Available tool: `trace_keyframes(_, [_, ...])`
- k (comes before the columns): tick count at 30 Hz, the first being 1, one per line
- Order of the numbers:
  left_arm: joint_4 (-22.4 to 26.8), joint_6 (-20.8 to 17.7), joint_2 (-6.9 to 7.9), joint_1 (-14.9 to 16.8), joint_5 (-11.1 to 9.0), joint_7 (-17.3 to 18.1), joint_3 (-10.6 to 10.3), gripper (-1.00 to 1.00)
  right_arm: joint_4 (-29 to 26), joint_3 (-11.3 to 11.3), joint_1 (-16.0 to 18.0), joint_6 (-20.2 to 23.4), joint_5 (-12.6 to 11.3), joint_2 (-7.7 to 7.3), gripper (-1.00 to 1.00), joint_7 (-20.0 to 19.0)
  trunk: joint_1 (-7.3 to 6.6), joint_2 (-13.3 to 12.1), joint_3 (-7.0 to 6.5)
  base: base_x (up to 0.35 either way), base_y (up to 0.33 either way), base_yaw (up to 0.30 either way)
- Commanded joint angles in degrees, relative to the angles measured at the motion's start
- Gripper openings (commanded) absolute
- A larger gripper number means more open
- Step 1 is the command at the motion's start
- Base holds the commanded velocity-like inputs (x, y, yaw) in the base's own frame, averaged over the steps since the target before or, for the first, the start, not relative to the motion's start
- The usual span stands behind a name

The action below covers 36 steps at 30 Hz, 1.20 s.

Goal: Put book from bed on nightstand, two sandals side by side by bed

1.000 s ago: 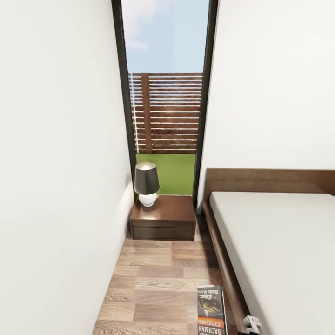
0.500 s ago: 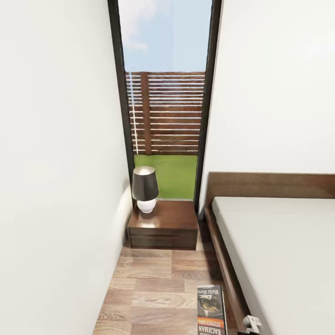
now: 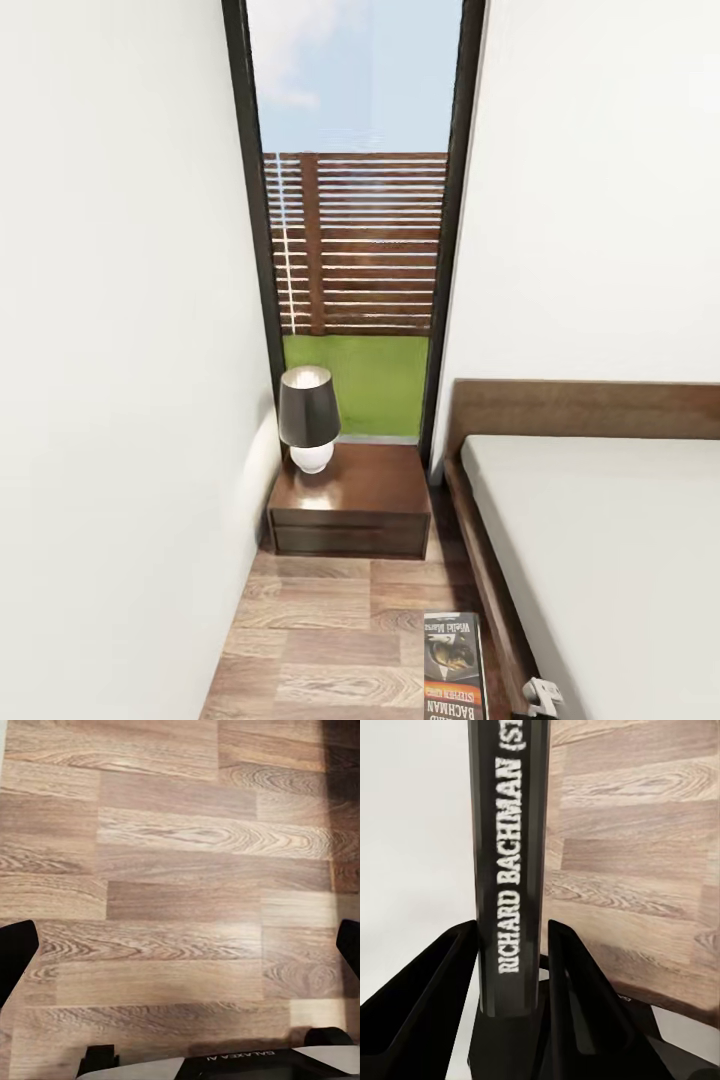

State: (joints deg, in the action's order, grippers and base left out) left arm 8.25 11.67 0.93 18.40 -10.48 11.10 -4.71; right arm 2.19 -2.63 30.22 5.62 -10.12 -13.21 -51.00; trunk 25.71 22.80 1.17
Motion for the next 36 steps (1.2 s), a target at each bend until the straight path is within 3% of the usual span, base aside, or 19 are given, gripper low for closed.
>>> trace_keyframes(1, [-0.07,0.20,0.03,0.06,-0.60,0.15,-0.47,1.00,0.10,-0.01,0.10,0.53,-0.69,0.00,-1.00,-0.24,0.07,0.12,0.12,0.326,0.000,0.000])
trace_keyframes(36, [-0.07,0.20,0.03,0.06,-0.60,0.15,-0.48,1.00,0.10,-0.01,0.10,0.53,-0.69,-0.02,-1.00,-0.24,0.07,0.12,0.12,0.326,0.000,0.000])
